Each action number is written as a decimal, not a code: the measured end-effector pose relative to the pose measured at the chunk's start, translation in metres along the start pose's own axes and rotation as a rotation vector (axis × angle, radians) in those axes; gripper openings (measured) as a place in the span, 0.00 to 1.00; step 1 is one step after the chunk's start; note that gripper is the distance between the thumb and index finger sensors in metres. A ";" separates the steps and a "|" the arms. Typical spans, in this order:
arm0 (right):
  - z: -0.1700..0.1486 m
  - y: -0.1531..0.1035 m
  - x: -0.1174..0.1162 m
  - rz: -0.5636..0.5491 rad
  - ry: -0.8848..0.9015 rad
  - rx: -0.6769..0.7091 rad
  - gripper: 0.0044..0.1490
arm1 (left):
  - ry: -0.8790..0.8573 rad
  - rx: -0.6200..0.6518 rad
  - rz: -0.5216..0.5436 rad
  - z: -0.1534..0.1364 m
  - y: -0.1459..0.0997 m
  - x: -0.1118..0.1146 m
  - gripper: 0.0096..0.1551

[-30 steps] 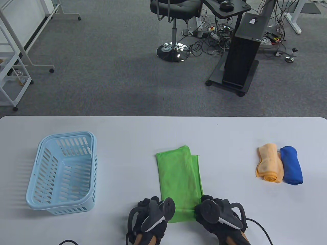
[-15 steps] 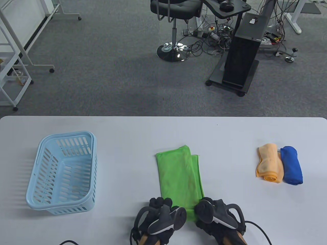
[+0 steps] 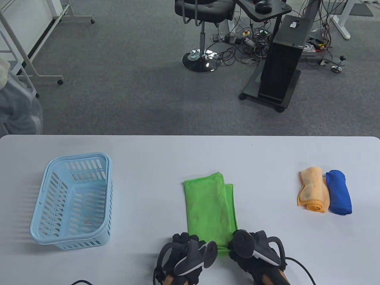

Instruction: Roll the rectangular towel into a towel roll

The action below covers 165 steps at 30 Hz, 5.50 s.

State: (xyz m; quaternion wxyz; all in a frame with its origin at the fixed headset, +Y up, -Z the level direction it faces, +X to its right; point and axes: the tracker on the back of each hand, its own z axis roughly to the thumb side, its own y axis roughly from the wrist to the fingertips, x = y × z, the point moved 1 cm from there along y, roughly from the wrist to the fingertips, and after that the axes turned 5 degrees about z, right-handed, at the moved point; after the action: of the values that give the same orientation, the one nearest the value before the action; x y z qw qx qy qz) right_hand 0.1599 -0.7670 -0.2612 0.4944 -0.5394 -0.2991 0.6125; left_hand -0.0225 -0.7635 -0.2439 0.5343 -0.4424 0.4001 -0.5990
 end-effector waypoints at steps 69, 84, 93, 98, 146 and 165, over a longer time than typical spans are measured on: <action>0.005 0.005 -0.009 0.017 -0.061 -0.031 0.42 | 0.042 0.011 -0.078 0.002 0.010 0.015 0.35; -0.005 0.004 -0.005 -0.063 -0.003 -0.027 0.48 | -0.059 -0.040 -0.074 -0.009 0.011 0.013 0.31; 0.002 0.005 -0.006 -0.062 0.006 -0.006 0.33 | -0.016 -0.043 -0.021 -0.004 0.010 0.009 0.24; -0.001 0.006 -0.009 -0.040 -0.014 -0.010 0.40 | -0.061 -0.024 -0.076 -0.003 0.004 0.004 0.35; -0.003 0.008 -0.011 -0.002 0.050 -0.048 0.42 | 0.069 0.022 -0.056 -0.001 0.007 0.010 0.36; -0.009 0.006 -0.002 -0.099 0.155 -0.038 0.35 | -0.096 -0.051 0.026 -0.013 0.008 0.006 0.30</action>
State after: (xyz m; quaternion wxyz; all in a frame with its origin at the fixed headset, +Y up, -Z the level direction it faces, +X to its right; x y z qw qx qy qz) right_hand 0.1672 -0.7727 -0.2679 0.5354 -0.5789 -0.2981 0.5379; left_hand -0.0327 -0.7703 -0.2546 0.5493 -0.4788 0.3948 -0.5596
